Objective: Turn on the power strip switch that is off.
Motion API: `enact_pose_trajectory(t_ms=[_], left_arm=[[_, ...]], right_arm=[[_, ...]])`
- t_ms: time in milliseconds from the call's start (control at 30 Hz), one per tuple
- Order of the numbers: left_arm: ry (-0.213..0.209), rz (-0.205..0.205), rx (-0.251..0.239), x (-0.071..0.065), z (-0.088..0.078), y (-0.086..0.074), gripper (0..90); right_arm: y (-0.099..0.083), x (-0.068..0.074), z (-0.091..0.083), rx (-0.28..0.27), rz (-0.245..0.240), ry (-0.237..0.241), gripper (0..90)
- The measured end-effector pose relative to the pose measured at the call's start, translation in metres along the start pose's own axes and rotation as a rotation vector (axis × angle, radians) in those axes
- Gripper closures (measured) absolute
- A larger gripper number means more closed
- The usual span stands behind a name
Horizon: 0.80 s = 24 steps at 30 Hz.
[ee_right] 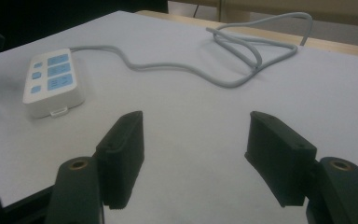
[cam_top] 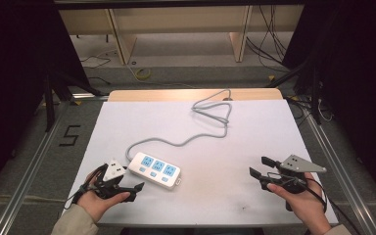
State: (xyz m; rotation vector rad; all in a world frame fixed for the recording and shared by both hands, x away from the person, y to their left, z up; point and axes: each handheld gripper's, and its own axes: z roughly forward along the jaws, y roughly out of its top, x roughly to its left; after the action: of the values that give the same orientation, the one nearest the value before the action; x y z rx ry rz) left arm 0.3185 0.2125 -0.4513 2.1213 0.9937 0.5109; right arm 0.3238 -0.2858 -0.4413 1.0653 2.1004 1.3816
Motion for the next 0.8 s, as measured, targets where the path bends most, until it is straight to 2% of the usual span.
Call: enact_pose_trajectory(t_ms=[267, 400, 700, 800], left_arm=[[0.010, -0.009, -0.004, 0.0011, -0.0015, 0.0002, 21.9], [0.030, -0.010, 0.001, 0.0013, -0.0043, 0.0012, 31.0], [0.016, -0.008, -0.016, 0.0015, -0.0054, 0.0051, 58.0], [0.024, -0.011, -0.028, 0.0016, -0.0065, 0.0063, 66.4]], right_arm=[[0.0002, 0.0015, 0.0010, 0.005, 0.002, 0.004, 36.2], [0.0002, 0.0012, 0.0010, 0.004, 0.006, 0.007, 35.6], [0.0000, 0.0010, 0.0018, 0.007, 0.012, 0.009, 35.3], [-0.0001, 0.0008, 0.0021, 0.006, 0.014, 0.010, 35.2]])
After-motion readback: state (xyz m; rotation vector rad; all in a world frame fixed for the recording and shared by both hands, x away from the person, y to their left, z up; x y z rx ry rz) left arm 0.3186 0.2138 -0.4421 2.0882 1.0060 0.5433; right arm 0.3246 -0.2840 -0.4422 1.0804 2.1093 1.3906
